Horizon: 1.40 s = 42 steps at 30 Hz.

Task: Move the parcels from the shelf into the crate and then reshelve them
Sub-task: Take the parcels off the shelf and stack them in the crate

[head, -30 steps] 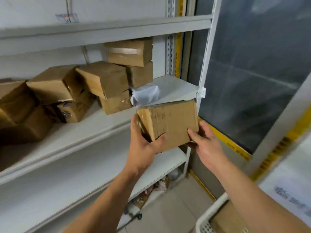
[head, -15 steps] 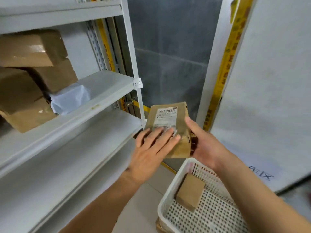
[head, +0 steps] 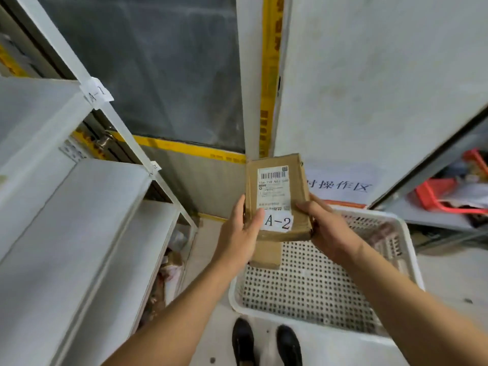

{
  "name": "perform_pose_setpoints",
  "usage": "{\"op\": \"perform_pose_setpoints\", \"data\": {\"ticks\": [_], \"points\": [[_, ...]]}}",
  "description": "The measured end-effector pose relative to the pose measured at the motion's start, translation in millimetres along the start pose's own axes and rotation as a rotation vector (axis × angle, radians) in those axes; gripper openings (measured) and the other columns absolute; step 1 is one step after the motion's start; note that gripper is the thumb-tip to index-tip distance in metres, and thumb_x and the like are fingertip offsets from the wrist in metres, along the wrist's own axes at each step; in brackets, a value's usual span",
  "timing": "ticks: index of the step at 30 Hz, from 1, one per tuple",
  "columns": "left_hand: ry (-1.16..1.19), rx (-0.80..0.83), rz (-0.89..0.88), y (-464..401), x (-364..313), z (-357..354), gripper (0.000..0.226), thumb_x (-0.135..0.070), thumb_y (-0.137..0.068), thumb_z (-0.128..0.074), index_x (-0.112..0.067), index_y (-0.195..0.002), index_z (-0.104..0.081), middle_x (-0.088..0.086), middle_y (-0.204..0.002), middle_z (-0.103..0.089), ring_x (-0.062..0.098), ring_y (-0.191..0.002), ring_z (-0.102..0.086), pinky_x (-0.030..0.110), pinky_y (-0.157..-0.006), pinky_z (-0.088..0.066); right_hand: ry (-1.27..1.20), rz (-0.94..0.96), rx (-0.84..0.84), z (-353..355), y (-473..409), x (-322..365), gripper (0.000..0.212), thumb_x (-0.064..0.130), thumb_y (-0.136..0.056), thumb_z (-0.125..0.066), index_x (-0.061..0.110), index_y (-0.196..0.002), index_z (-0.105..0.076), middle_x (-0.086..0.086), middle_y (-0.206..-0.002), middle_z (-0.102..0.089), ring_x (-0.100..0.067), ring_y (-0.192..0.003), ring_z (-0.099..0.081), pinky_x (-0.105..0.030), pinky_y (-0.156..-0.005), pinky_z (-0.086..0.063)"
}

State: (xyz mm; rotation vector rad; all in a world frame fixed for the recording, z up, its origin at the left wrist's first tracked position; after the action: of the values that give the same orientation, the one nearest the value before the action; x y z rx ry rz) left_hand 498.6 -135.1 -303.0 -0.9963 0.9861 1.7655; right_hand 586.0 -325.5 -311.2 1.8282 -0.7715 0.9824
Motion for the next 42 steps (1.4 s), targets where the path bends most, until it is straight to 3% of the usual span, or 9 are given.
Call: {"op": "perform_pose_setpoints", "data": {"ticks": [7,12,16,21,26,29,35,39,42], "points": [[-0.032,0.248,0.07,-20.7,71.5,-61.1,0.061,-0.036,-0.106,-0.056,-0.047,-0.16,-0.029,-0.02,-0.139,-0.062,0.003,-0.114,-0.066,0.032,-0.098,-0.058,0.149,-0.177,-0.128,59.7,8.0,-75.8,0.041,0.031,-0.108,-0.054,0.052,-0.143,-0.057,0.004,-0.137,-0.071,-0.032,-0.129,-0.065,-0.063,-0.111,-0.048],[-0.039,0.391,0.215,-25.8,145.1,-131.6,0.065,-0.03,-0.106,-0.057,-0.041,-0.162,-0.026,-0.017,-0.146,-0.056,-0.008,-0.108,-0.06,0.006,-0.077,-0.051,0.147,-0.393,-0.255,121.6,11.7,-147.5,0.039,0.033,-0.106,-0.061,0.048,-0.142,-0.059,0.005,-0.125,-0.076,-0.031,-0.112,-0.072,-0.056,-0.092,-0.059],[-0.058,0.416,0.368,-45.5,200.0,-194.7,0.066,-0.028,-0.106,-0.057,-0.045,-0.161,-0.024,-0.014,-0.137,-0.063,-0.001,-0.088,-0.063,0.037,-0.083,-0.06,0.089,-0.488,-0.336,166.2,-17.5,-207.9,0.044,0.031,-0.106,-0.062,0.04,-0.149,-0.054,0.003,-0.129,-0.075,-0.023,-0.106,-0.072,-0.036,-0.07,-0.059],[-0.017,0.36,0.498,-83.1,256.3,-254.3,0.067,-0.021,-0.107,-0.055,-0.042,-0.162,-0.022,-0.012,-0.139,-0.058,-0.006,-0.086,-0.058,0.019,-0.064,-0.048,0.072,-0.545,-0.302,216.7,-80.6,-275.4,0.058,0.025,-0.102,-0.067,0.044,-0.154,-0.047,0.006,-0.136,-0.07,-0.022,-0.117,-0.067,-0.043,-0.079,-0.053],[-0.033,0.267,0.522,-128.1,315.1,-290.2,0.071,-0.013,-0.106,-0.057,-0.038,-0.162,-0.024,-0.013,-0.147,-0.056,-0.007,-0.097,-0.057,0.009,-0.067,-0.044,0.114,-0.518,-0.21,247.2,-144.9,-318.6,0.055,0.018,-0.103,-0.065,0.047,-0.148,-0.05,0.009,-0.136,-0.069,-0.024,-0.12,-0.065,-0.055,-0.102,-0.053],[-0.094,0.22,0.488,-145.9,337.2,-298.2,0.07,-0.013,-0.105,-0.06,-0.039,-0.161,-0.029,-0.013,-0.149,-0.056,-0.001,-0.106,-0.061,0.008,-0.067,-0.047,0.169,-0.486,-0.215,250.2,-168.9,-345.2,0.056,0.019,-0.106,-0.061,0.048,-0.152,-0.046,0.014,-0.128,-0.073,-0.022,-0.113,-0.068,-0.048,-0.096,-0.056],[-0.443,0.161,0.359,-161.6,362.7,-306.9,0.071,-0.021,-0.095,-0.073,-0.035,-0.155,-0.038,-0.004,-0.153,-0.053,0.024,-0.135,-0.055,0.049,-0.113,-0.049,0.207,-0.431,-0.307,245.9,-187.0,-380.0,0.057,0.01,-0.109,-0.053,0.037,-0.159,-0.043,0.004,-0.139,-0.066,-0.015,-0.106,-0.071,-0.024,-0.074,-0.061],[-0.55,0.204,0.3,-162.4,357.0,-304.4,0.07,-0.006,-0.095,-0.07,-0.02,-0.158,-0.042,0.006,-0.152,-0.037,0.026,-0.137,-0.048,0.042,-0.119,-0.043,0.298,-0.436,-0.342,240.6,-192.1,-391.0,0.065,0.017,-0.107,-0.056,0.055,-0.155,-0.038,0.013,-0.14,-0.065,-0.018,-0.122,-0.068,-0.045,-0.098,-0.062],[-0.541,0.261,0.325,-161.9,357.1,-302.2,0.074,-0.01,-0.099,-0.066,-0.024,-0.163,-0.031,0.006,-0.161,-0.032,0.027,-0.147,-0.04,0.047,-0.122,-0.04,0.393,-0.458,-0.345,237.5,-192.9,-381.2,0.069,0.021,-0.106,-0.057,0.057,-0.158,-0.029,0.012,-0.144,-0.061,-0.019,-0.111,-0.072,-0.048,-0.093,-0.064]]}}
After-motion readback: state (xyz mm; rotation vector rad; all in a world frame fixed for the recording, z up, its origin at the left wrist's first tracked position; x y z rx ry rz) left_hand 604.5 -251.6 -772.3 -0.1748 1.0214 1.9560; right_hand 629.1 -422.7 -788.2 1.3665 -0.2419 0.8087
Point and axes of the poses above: each hand's wrist, its own y-axis away from the middle knuckle, its own z-axis out of the back of the hand, x = y × z, the point moved 1 cm from there along -y, towards the middle knuckle
